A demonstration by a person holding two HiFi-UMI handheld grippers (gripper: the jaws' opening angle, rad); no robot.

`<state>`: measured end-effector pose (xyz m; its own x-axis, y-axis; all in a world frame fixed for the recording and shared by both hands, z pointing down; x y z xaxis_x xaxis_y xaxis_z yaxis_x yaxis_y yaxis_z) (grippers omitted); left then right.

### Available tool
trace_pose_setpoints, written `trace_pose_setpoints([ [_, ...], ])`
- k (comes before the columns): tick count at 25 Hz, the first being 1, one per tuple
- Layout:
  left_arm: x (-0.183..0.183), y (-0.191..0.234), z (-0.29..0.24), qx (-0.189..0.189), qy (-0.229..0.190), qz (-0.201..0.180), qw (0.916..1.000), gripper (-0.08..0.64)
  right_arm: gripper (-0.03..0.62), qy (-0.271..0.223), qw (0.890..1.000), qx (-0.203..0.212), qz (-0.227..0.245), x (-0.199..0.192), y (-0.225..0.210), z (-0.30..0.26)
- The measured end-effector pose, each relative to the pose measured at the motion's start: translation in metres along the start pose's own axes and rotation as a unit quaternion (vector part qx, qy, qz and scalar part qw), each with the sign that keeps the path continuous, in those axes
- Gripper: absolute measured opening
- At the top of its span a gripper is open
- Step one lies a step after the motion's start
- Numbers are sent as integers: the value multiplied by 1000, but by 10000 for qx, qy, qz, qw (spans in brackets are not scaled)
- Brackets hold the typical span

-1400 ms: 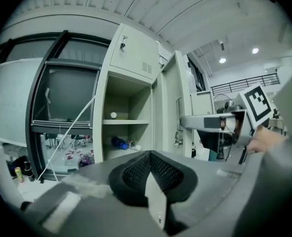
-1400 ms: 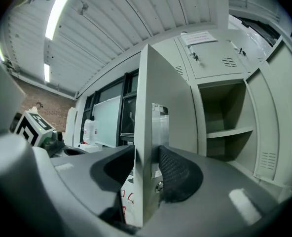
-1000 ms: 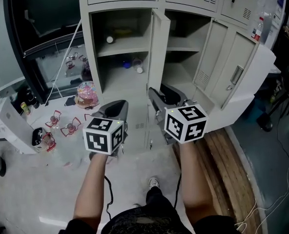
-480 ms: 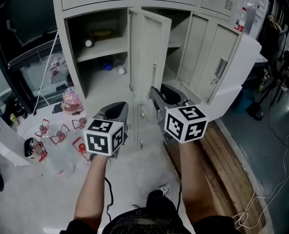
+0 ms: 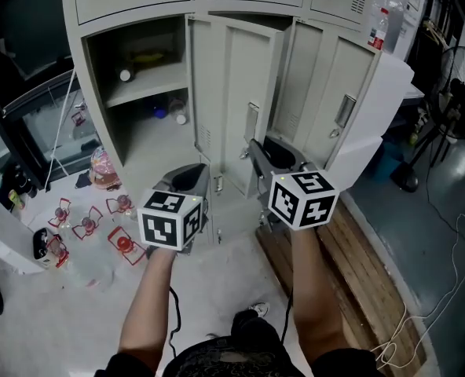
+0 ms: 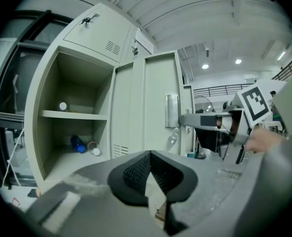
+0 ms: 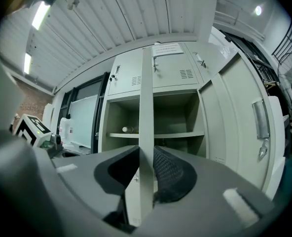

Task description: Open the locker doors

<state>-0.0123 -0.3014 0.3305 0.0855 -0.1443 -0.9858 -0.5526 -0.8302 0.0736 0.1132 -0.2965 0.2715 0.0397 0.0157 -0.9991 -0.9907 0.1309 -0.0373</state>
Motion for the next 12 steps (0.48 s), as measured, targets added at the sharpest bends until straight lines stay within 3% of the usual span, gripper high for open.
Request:
trace_pose_setpoints([
  [12,12,0,-50,-60,0,-66,10000,2,89,-7,9999,95,84,1,-36,-18],
])
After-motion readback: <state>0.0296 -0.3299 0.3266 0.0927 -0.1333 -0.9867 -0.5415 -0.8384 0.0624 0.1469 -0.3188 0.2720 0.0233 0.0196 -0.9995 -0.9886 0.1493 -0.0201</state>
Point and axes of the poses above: the fingertips, and each gripper's own axes: z backward along the fingers, y to its left, x out of its top, the point moved 2 cm from there along z, backward along the fingers, and after that the axes turned 15 degrees about -x, right-handed, at the moved point
